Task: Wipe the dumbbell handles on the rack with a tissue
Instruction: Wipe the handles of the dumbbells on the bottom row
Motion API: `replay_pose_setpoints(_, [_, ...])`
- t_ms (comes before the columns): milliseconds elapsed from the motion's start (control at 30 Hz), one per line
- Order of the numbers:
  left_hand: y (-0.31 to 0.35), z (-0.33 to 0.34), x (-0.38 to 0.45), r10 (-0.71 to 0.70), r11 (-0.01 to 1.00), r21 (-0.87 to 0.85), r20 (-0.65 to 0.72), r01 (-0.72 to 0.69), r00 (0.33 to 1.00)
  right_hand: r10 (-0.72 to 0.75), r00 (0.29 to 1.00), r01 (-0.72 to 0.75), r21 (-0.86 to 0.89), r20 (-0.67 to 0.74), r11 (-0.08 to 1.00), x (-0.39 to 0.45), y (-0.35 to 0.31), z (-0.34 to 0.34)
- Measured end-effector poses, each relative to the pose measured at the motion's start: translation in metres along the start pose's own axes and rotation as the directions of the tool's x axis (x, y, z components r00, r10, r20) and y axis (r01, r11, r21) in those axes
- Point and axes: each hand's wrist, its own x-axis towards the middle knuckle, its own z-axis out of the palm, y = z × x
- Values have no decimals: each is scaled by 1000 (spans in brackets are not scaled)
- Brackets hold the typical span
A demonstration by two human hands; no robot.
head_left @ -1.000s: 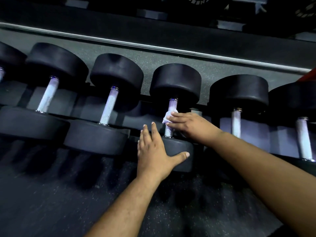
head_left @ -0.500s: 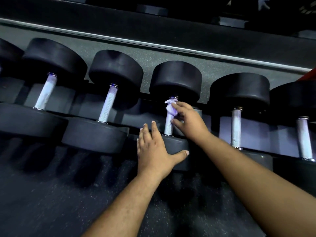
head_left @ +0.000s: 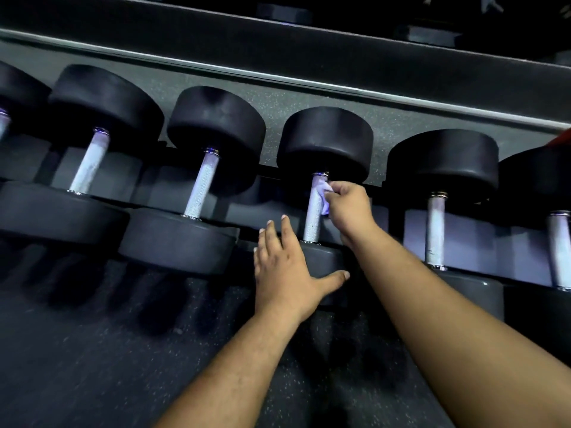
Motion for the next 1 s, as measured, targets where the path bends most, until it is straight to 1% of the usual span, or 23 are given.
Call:
replay_pose_setpoints(33, [-1, 0, 0, 2, 1000, -1, 3, -2, 1000, -12, 1000, 12, -52, -2, 999, 0, 2, 4])
replay_pose_setpoints(67, [-1, 0, 1, 4, 1000, -2, 6, -4, 1000, -38, 999, 42, -135, 32, 990, -2, 5, 3])
replay_pose_setpoints(133, [-1, 1, 1, 0, 1000, 0, -11, 0, 1000, -52, 986, 85, -213, 158, 973, -13, 9, -6])
replay_pose_setpoints(167, [0, 1, 1, 0, 1000, 5, -16, 0, 1000, -14, 969, 64, -197, 246, 978, -15, 13, -15])
replay_pose_setpoints(200, [0, 1, 1, -3, 1000, 8, -17, 3, 1000, 48, 946, 6, -164, 321, 986, -15, 14, -21])
replay_pose_setpoints(233, [0, 2, 2, -3, 1000, 10, -15, 3, 1000, 102, 936, -57, -141, 336, 988, -9, 15, -27])
replay_pose_setpoints(267, [0, 3, 2, -2, 1000, 8, -12, 2, 1000, 133, 952, -98, -139, 274, 985, -1, 17, -31])
replay_pose_setpoints(333, [-1, 3, 1, 1, 1000, 1, -6, -1, 1000, 111, 991, -101, -134, 69, 986, 18, 20, -28])
replay_pose_setpoints(367, [-1, 2, 1, 5, 1000, 3, -5, -5, 1000, 102, 995, -103, -124, -12, 987, 24, 22, -22])
replay_pose_setpoints(400, [-1, 2, 1, 5, 1000, 2, -7, -5, 1000, 100, 994, -104, -85, -48, 991, 25, 19, -12])
replay_pose_setpoints(433, [-2, 2, 2, 5, 1000, 1, -8, -5, 1000, 90, 995, -92, -48, -50, 995, 21, 15, -3])
replay_pose_setpoints(500, [-2, 2, 2, 5, 1000, 1, -9, -5, 1000, 79, 997, -80, -51, -22, 995, 5, 5, 5])
replay_pose_setpoints(567, [-1, 2, 1, 5, 1000, 4, -15, -5, 1000, 121, 986, -108, -113, 112, 988, -4, 8, -7])
replay_pose_setpoints(633, [-1, 3, 2, 2, 1000, 16, -27, -2, 1000, 204, 927, -137, -223, 315, 965, -13, 9, -26])
replay_pose_setpoints(667, [0, 3, 3, 0, 1000, 19, -31, 1, 1000, 245, 901, -158, -255, 357, 954, -13, 8, -31])
replay_pose_setpoints(700, [0, 4, 2, -4, 1000, 20, -27, 5, 1000, 256, 902, -178, -240, 347, 954, -11, 7, -33])
replay_pose_setpoints(733, [0, 3, 2, -3, 1000, 19, -21, 4, 1000, 240, 928, -195, -178, 285, 965, -8, 3, -30])
replay_pose_setpoints(800, [0, 2, 1, 1, 1000, 12, -17, -1, 1000, 184, 978, -185, -3, 99, 983, 3, -4, -16])
replay_pose_setpoints(833, [0, 1, 0, 3, 1000, 9, -18, -3, 1000, 175, 984, -176, 41, 42, 983, 5, -9, -8])
replay_pose_setpoints(867, [0, 1, 0, 6, 1000, 8, -15, -6, 1000, 168, 986, -169, 49, 21, 984, 7, -8, -2])
replay_pose_setpoints(933, [0, 2, 0, 1, 1000, 7, -9, -1, 1000, 161, 984, -159, -30, 77, 987, 0, -4, -1])
replay_pose_setpoints(967, [0, 3, 1, -4, 1000, 13, -11, 4, 1000, 161, 976, -153, -68, 149, 986, -7, -2, -7])
replay_pose_setpoints(1000, [1, 3, 1, -9, 1000, 20, -17, 9, 1000, 146, 956, -123, -105, 255, 987, -14, 0, -16])
